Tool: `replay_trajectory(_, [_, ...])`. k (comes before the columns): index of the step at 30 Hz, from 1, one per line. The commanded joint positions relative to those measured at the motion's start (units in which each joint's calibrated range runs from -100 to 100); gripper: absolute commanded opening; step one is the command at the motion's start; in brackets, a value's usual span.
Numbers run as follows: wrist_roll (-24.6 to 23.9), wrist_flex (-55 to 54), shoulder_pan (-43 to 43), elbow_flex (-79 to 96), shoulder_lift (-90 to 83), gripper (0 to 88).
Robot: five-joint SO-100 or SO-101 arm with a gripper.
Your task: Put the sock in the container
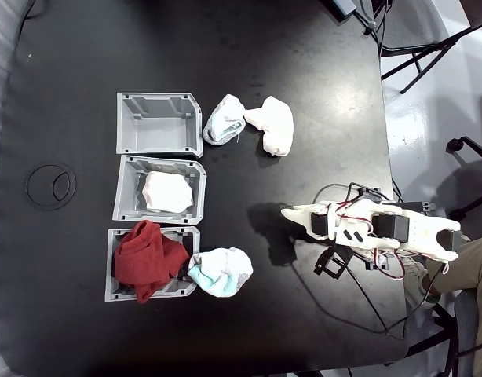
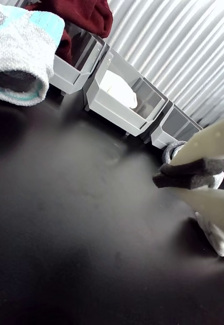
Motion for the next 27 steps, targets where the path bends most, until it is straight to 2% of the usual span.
replay_trajectory(1, [-5.51,-3.91,-10.15,-5.59,-0.08,1.3])
replay_trajectory(27, [-5.57,-3.74,-8.74,-10.19,0.25,1.2])
